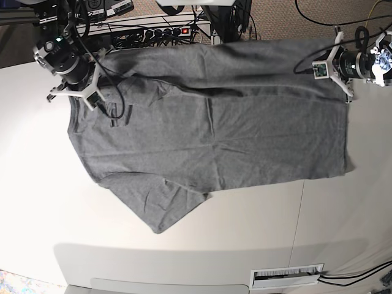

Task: Fold the T-shirt properly
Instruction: 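Slide the shirt with both grippers, rotating it lengthwise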

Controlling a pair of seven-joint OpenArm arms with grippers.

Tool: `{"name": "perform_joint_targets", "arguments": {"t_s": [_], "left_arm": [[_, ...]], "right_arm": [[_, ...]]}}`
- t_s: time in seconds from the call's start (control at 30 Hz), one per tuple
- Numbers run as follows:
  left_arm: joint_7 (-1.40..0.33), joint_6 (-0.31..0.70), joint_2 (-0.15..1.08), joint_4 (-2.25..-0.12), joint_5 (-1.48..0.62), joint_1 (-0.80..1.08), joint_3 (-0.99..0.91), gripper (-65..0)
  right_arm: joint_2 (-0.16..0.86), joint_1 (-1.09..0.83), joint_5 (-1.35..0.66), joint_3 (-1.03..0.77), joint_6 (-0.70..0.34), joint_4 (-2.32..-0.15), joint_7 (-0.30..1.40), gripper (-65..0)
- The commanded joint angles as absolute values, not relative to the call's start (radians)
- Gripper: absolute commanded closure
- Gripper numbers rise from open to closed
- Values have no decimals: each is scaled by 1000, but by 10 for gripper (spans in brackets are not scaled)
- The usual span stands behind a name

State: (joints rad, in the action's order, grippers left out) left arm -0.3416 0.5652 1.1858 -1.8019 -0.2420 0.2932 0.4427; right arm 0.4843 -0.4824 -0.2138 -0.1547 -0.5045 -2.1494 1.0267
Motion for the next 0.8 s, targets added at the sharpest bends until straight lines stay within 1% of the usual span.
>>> {"name": "perform_joint_targets", "arguments": {"t_s": [0.0,0.07,0.17,0.37,0.5,0.63,0.67,0.7,0.77], "left_arm": [[-393,535,1220,-1825,-210,296,435,0],[-408,485,1228,-1870,-186,297,412,0],[-390,438,1227,-1906,-176,296,356,0],[-352,379,1213,-1909,-176,296,212,0],[-310,308,1164,-1888,-205,296,101,0],[-274,303,1087,-1818,-234,256,49,0],[-269,303,1065,-1792,-237,236,48,-6],[-267,303,1044,-1765,-237,214,48,-25],[-257,302,993,-1704,-242,160,48,-77]], "right_arm": [[498,-479,-223,-180,-501,-2176,992,0],[498,-479,-233,-211,-501,-2186,949,0],[498,-479,-255,-242,-501,-2186,905,0],[498,-428,-254,-247,-501,-2185,830,0],[471,-348,-231,-247,-500,-2180,828,0],[413,-268,-183,-247,-501,-2140,801,0],[401,-250,-174,-247,-501,-2129,800,0],[391,-231,-170,-247,-501,-2114,795,0],[381,-195,-163,-247,-501,-2067,774,0]]}}
